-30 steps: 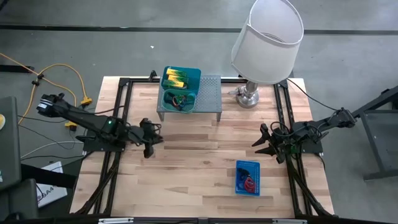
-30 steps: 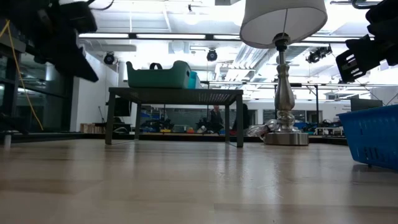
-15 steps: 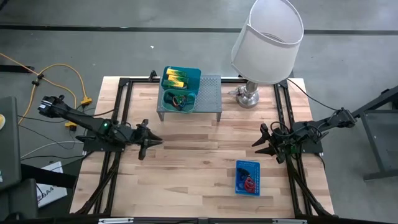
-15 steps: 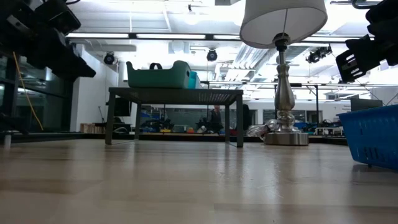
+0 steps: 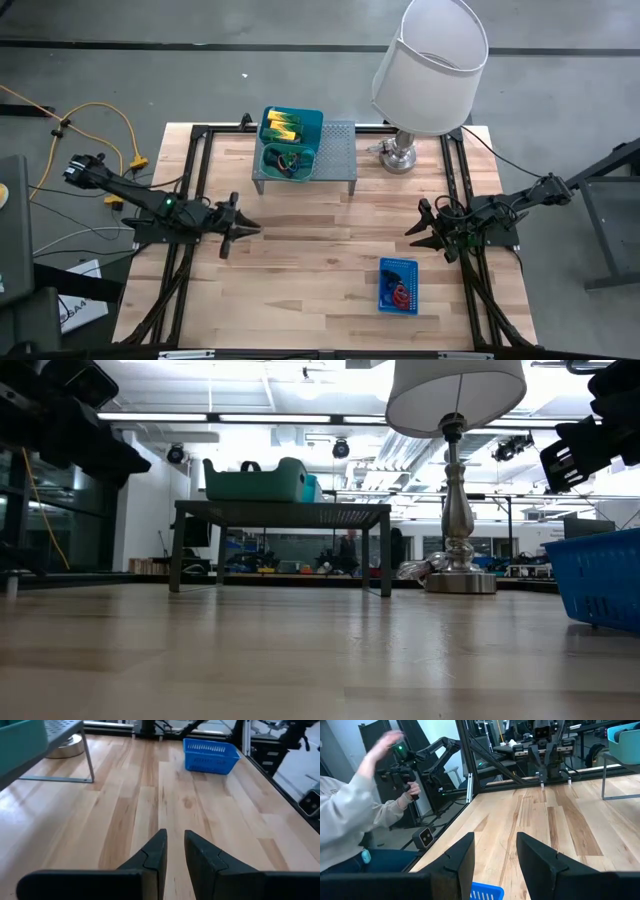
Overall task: Pick & Place Office Desk Supplies
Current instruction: Put the blue bin with spring keychains on the shelf
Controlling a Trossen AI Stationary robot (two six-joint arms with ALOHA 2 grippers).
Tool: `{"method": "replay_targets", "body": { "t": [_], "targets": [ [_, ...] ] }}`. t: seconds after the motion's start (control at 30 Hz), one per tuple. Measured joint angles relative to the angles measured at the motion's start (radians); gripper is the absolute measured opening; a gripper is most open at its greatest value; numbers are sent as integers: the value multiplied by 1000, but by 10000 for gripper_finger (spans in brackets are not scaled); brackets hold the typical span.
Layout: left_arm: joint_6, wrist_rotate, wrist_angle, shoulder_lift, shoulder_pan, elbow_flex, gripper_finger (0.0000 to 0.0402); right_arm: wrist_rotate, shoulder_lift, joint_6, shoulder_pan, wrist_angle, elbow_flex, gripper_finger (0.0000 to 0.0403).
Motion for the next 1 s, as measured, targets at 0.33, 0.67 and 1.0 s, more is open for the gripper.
{"method": "replay_targets", "body": {
  "t": [0.33, 0.67, 1.0],
  "targets": [
    [100, -3, 109, -81, -63, -83, 61, 0, 0, 0, 0, 0, 0, 134],
    [128, 97, 183, -165, -63, -172, 61, 0, 0, 0, 0, 0, 0, 134],
    [209, 152, 144, -172, -63, -175, 61, 0, 0, 0, 0, 0, 0, 134]
  ]
}}
